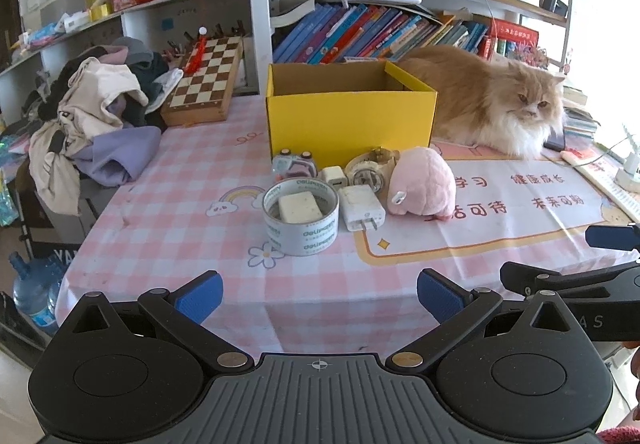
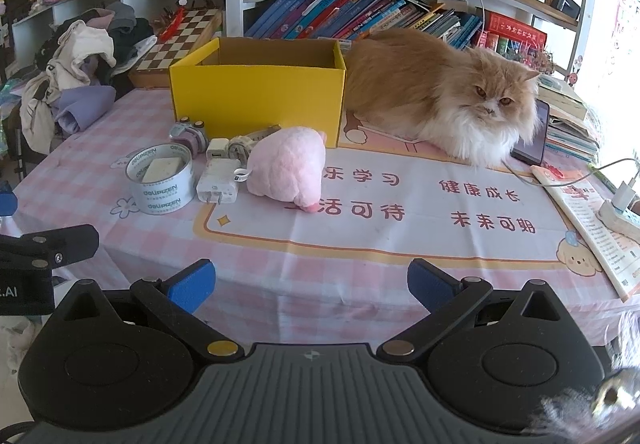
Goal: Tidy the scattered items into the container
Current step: 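Move both tools toward the items in front of the yellow box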
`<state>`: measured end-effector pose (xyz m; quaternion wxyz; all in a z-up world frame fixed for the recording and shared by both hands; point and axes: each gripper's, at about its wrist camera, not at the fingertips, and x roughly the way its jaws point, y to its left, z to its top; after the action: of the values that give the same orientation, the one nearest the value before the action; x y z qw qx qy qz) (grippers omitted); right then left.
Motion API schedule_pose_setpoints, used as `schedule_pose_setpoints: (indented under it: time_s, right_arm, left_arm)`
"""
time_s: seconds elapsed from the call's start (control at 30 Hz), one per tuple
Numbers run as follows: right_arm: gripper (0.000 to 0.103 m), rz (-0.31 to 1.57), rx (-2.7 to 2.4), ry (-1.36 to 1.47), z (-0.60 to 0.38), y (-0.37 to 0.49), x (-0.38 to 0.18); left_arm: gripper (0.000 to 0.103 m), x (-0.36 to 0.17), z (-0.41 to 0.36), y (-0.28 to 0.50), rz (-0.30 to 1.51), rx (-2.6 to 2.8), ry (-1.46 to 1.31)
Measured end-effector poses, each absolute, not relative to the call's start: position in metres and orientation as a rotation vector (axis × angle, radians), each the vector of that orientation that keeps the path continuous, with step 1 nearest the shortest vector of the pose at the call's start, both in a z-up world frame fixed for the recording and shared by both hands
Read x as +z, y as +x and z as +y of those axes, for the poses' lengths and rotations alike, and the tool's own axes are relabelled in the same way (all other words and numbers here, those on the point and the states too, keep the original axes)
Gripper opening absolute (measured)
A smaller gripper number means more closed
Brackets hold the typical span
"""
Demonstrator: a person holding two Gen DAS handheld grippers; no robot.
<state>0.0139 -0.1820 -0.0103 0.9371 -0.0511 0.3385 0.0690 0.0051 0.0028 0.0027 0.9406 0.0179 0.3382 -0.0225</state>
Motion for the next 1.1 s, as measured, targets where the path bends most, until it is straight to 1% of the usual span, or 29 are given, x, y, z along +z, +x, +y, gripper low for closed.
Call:
schedule_pose_setpoints:
  time_s: [1.1]
  right_arm:
    - [0.103, 0.691, 0.152, -0.098, -0.1808, 0.0120, -0.0093]
  left_arm:
    - [0.103, 0.0008, 0.0062, 0.0004, 0.692, -0.074, 0.008]
